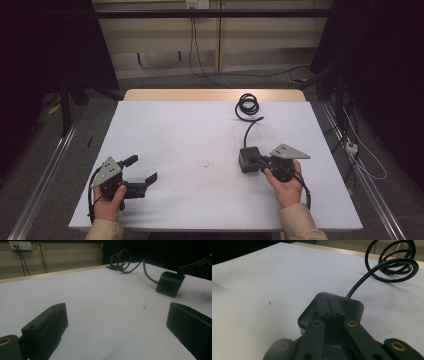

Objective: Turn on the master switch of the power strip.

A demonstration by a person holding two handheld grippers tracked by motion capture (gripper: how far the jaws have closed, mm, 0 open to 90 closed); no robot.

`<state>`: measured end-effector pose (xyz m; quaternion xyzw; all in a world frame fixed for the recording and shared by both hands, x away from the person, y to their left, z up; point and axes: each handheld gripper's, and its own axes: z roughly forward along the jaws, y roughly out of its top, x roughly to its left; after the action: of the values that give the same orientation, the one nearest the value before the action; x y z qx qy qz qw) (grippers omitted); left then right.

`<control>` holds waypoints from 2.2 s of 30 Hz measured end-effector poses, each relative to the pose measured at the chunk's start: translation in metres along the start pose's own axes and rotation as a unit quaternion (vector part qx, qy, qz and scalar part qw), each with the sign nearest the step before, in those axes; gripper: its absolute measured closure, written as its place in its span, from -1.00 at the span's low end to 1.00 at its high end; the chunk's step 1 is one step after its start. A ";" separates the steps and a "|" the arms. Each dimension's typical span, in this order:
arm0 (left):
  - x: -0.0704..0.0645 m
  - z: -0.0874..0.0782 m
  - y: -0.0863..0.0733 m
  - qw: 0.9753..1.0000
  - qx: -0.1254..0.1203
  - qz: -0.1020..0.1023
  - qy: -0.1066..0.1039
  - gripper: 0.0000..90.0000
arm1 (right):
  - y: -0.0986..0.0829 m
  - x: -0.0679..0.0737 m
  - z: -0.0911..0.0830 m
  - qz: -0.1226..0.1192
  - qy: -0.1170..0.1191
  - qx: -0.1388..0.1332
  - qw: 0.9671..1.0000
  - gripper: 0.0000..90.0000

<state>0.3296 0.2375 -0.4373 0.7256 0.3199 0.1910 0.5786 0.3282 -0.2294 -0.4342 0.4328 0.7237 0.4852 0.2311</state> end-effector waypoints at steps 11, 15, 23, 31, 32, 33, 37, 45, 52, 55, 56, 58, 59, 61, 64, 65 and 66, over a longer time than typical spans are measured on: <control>0.000 0.000 0.000 1.000 0.001 0.002 0.000 -0.93 | -0.001 0.000 0.000 0.001 0.001 0.000 1.000 1.00; 0.000 0.000 0.000 1.000 0.000 -0.001 0.001 -0.93 | -0.001 0.000 0.000 -0.002 0.000 -0.001 1.000 1.00; -0.001 0.001 -0.001 1.000 0.001 0.000 -0.001 -0.93 | -0.001 0.000 0.000 0.002 0.002 -0.002 1.000 1.00; -0.001 0.001 -0.001 1.000 0.002 0.000 -0.001 -0.93 | -0.001 -0.001 0.000 0.002 0.002 -0.001 1.000 1.00; -0.001 0.001 -0.001 1.000 0.001 -0.001 -0.001 -0.93 | -0.001 -0.001 0.000 0.000 0.000 -0.001 1.000 1.00; -0.001 0.001 -0.001 1.000 0.001 -0.001 -0.001 -0.93 | -0.001 -0.001 0.000 -0.002 0.000 0.000 1.000 1.00; -0.001 0.001 -0.001 1.000 0.001 0.000 -0.001 -0.93 | -0.001 -0.001 0.000 -0.002 0.000 0.000 1.000 1.00; -0.001 0.001 -0.001 1.000 0.003 0.003 -0.001 -0.93 | -0.001 -0.001 0.000 -0.003 0.000 -0.001 1.000 1.00; -0.001 0.002 -0.001 1.000 0.002 0.002 -0.001 -0.93 | -0.001 0.000 0.000 -0.003 -0.001 -0.001 1.000 1.00; -0.002 0.002 -0.001 1.000 0.002 0.001 -0.001 -0.93 | -0.001 0.000 0.000 -0.003 -0.001 -0.001 1.000 1.00; -0.002 0.002 -0.001 1.000 0.002 0.001 -0.001 -0.92 | -0.001 0.000 0.000 -0.004 -0.002 -0.002 1.000 1.00; -0.002 0.002 -0.001 1.000 0.002 -0.001 0.000 -0.93 | -0.001 0.000 0.000 -0.006 -0.003 -0.001 1.000 1.00; -0.002 0.002 -0.001 1.000 0.002 0.000 -0.001 -0.93 | -0.001 0.000 0.000 -0.006 -0.003 -0.001 1.000 1.00; -0.002 0.002 -0.001 1.000 0.003 0.001 0.000 -0.92 | -0.001 0.000 0.000 -0.005 -0.003 -0.001 1.000 1.00; -0.002 0.002 -0.001 1.000 0.003 0.003 -0.001 -0.93 | -0.001 0.001 0.000 -0.013 -0.006 0.000 1.000 1.00; -0.002 0.002 -0.001 1.000 0.003 0.001 0.000 -0.93 | -0.001 0.002 0.000 -0.011 -0.007 0.000 1.000 1.00; -0.002 0.002 -0.001 1.000 0.003 0.003 -0.001 -0.92 | -0.001 0.001 0.000 -0.010 -0.006 -0.001 1.000 1.00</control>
<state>0.3293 0.2349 -0.4384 0.7280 0.3182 0.1912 0.5763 0.3270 -0.2285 -0.4354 0.4283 0.7264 0.4808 0.2404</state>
